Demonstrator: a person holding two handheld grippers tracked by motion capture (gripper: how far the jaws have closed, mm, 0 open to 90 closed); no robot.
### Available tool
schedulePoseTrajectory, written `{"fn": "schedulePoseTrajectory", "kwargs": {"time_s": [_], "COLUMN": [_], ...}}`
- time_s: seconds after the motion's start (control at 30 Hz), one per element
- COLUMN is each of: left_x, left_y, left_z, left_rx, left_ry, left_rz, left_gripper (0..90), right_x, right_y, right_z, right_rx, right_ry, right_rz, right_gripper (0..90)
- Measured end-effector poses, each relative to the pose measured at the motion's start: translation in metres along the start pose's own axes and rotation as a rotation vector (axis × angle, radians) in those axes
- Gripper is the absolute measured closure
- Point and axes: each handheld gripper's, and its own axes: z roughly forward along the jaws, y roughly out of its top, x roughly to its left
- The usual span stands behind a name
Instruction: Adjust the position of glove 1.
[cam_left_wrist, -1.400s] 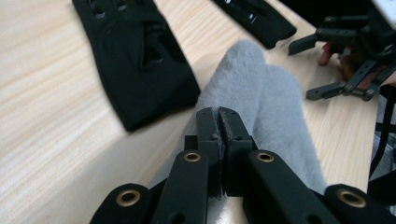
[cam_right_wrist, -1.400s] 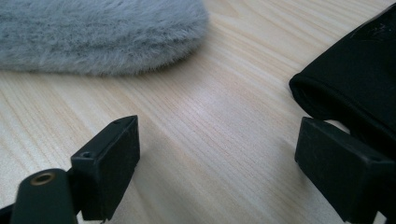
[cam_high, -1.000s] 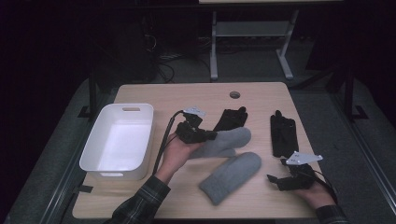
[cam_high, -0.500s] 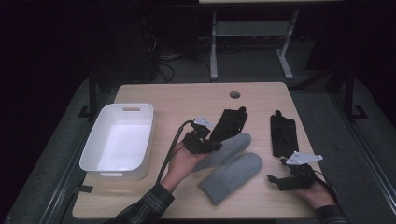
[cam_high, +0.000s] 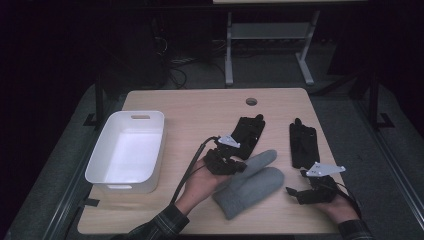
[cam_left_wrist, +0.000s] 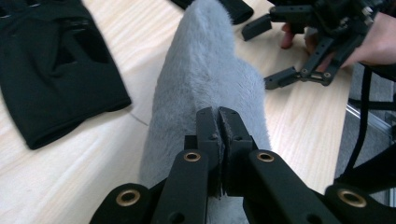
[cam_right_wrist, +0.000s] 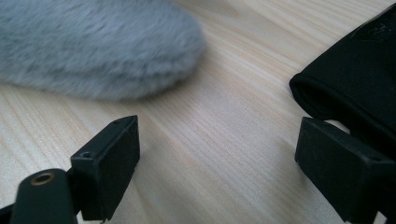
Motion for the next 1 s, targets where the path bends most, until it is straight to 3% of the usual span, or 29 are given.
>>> {"fn": "schedulePoseTrajectory", "kwargs": {"time_s": [0.13,0.27,0.37,0.43,0.5,0.77,0.9,1.0], "left_x": [-0.003,-0.002,-0.002,-0.002,-0.002,-0.002,-0.002,-0.003], "left_y": [0.0,0.0,0.0,0.0,0.0,0.0,0.0,0.0], "left_z": [0.001,0.0,-0.001,-0.001,-0.002,-0.004,-0.006,-0.007], "left_rx": [0.0,-0.003,0.0,-0.004,-0.009,-0.009,-0.013,-0.014], "left_ry": [0.009,0.009,0.011,0.013,0.012,0.01,0.009,0.003], "left_rz": [0.007,0.007,0.012,0.01,0.008,0.017,0.019,0.019], "left_gripper": [87.8,87.8,87.8,87.8,87.8,87.8,87.9,87.8], "right_x": [0.0,-0.001,0.008,0.017,0.025,0.066,0.083,0.091], "right_y": [0.0,0.003,0.006,0.007,0.009,0.028,0.036,0.042], "right_z": [-0.002,-0.013,-0.02,-0.021,-0.021,-0.006,0.007,0.017], "right_rx": [0.003,0.01,0.006,0.013,0.016,0.037,0.055,0.067], "right_ry": [-0.001,0.028,0.102,0.159,0.212,0.418,0.465,0.474], "right_rz": [-0.003,0.012,-0.002,-0.027,-0.045,-0.13,-0.171,-0.194], "right_gripper": [19.6,47.8,71.8,83.1,88.4,90.0,90.0,90.0]}}
